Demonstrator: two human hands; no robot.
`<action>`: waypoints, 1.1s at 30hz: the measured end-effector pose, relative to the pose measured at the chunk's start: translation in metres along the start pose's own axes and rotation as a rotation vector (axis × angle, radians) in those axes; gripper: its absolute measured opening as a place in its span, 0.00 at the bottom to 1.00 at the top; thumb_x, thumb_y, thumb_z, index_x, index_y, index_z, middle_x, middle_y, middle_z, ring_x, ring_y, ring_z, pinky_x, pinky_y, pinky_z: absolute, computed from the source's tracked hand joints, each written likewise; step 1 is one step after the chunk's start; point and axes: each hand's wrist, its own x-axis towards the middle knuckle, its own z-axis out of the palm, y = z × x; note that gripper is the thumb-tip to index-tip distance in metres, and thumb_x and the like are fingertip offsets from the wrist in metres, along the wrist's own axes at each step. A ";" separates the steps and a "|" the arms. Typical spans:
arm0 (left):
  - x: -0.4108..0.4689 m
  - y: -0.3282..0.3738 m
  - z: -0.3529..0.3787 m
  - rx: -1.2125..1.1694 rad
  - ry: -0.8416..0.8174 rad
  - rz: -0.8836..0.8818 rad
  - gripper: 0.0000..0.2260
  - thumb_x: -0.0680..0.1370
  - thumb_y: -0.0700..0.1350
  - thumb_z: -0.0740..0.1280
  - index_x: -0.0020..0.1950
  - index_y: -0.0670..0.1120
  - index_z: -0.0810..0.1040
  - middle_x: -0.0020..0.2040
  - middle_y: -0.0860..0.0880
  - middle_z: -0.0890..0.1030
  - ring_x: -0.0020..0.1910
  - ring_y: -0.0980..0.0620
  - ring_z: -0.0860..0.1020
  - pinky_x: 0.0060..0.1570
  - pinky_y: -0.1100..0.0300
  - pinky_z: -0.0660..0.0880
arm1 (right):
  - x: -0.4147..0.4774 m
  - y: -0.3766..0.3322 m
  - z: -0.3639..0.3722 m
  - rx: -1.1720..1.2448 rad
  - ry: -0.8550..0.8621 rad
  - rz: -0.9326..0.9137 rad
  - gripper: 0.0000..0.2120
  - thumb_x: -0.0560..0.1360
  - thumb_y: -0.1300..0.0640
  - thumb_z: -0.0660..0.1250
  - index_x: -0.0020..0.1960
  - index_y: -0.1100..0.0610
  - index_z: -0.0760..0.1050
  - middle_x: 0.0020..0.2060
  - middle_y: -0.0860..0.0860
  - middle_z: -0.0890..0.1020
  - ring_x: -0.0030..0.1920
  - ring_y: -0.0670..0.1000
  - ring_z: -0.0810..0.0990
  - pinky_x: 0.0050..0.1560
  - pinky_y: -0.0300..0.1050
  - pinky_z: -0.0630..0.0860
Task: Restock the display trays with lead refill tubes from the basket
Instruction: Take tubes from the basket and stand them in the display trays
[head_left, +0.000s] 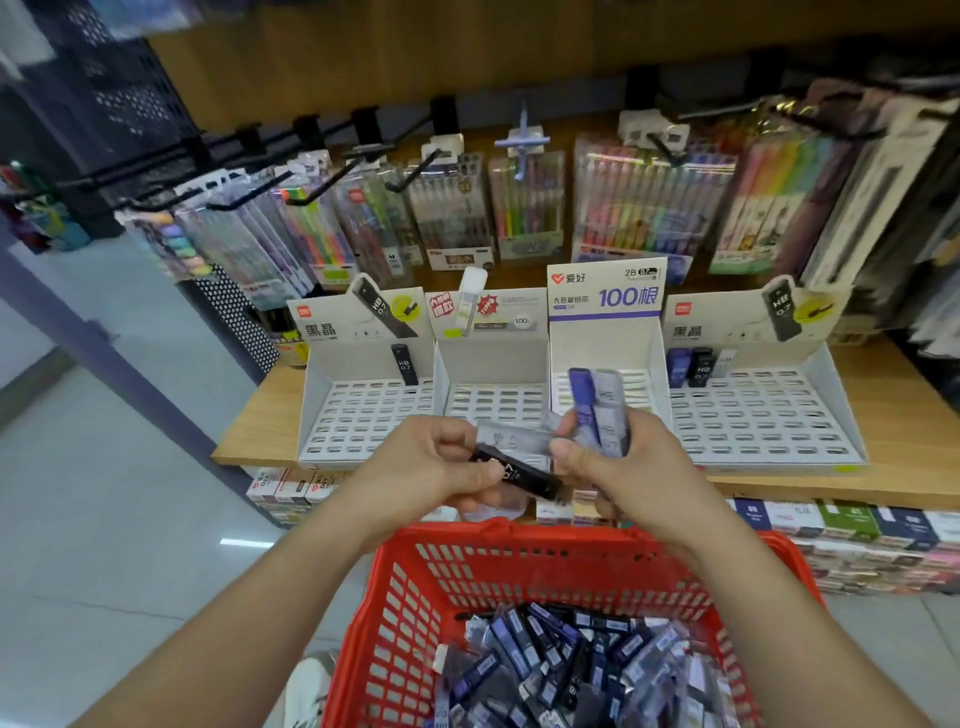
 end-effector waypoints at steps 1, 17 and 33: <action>0.003 0.004 0.001 -0.061 0.040 0.000 0.07 0.73 0.32 0.70 0.50 0.37 0.78 0.40 0.39 0.84 0.37 0.48 0.83 0.32 0.64 0.78 | -0.001 0.003 -0.005 0.104 0.043 0.032 0.04 0.76 0.59 0.71 0.43 0.53 0.78 0.29 0.46 0.78 0.28 0.46 0.72 0.25 0.41 0.69; 0.111 0.064 0.111 0.137 0.095 0.201 0.11 0.75 0.34 0.68 0.54 0.46 0.81 0.36 0.42 0.82 0.34 0.48 0.82 0.42 0.59 0.81 | -0.008 0.065 -0.095 0.411 0.437 0.175 0.05 0.69 0.56 0.77 0.39 0.53 0.81 0.32 0.59 0.78 0.32 0.56 0.73 0.27 0.45 0.70; 0.219 0.055 0.182 0.845 0.154 0.541 0.08 0.74 0.43 0.72 0.53 0.47 0.82 0.49 0.49 0.84 0.48 0.51 0.79 0.52 0.60 0.75 | 0.004 0.096 -0.161 0.472 0.654 0.137 0.06 0.74 0.63 0.71 0.43 0.55 0.76 0.31 0.51 0.81 0.32 0.51 0.77 0.27 0.44 0.71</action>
